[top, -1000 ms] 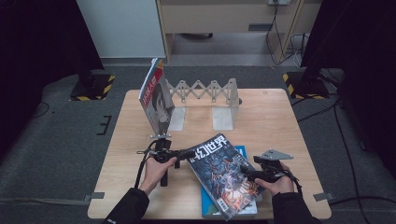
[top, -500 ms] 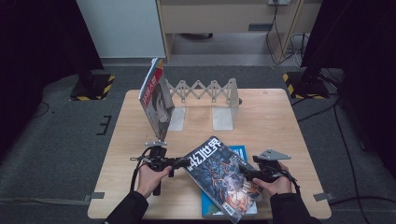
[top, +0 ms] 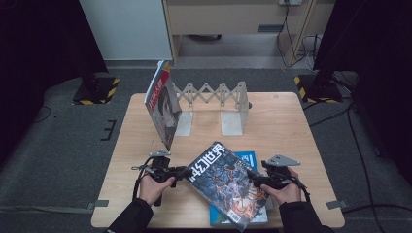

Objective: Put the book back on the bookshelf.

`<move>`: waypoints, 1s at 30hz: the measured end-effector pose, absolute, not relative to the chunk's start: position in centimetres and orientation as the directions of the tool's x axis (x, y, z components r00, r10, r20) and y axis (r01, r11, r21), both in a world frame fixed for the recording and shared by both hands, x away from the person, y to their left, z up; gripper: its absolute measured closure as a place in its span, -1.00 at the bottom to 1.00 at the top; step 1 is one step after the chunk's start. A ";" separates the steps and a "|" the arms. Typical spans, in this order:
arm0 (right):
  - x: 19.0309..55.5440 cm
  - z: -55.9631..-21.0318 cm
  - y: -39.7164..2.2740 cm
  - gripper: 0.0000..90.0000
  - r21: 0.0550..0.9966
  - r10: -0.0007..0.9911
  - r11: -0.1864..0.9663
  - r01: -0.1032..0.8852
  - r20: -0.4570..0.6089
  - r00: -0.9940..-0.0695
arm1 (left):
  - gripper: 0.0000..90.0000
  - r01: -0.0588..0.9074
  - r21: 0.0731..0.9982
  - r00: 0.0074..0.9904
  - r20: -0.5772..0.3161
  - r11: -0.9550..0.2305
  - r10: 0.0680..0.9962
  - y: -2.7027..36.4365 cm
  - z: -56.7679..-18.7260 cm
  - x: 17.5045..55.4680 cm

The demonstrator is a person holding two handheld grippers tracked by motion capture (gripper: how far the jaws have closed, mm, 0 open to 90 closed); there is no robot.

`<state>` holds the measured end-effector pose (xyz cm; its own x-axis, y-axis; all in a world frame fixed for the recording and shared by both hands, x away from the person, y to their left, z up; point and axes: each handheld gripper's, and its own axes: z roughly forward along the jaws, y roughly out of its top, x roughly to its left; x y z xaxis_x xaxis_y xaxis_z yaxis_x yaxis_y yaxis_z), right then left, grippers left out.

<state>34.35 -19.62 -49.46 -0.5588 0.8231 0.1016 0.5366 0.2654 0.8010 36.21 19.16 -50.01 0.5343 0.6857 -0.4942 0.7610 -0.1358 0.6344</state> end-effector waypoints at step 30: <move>34.5 -50.0 -19.6 -0.39 0.797 0.813 0.247 0.551 0.139 -0.566 | 0.14 0.845 0.531 0.477 -0.686 -0.070 0.549 18.1 -48.2 37.8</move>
<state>34.50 -19.60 -49.98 -0.5660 0.8126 0.1390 0.5511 0.2475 0.7969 37.80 18.06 -48.25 0.4768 0.5495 -0.6861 0.8446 -0.0702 0.5307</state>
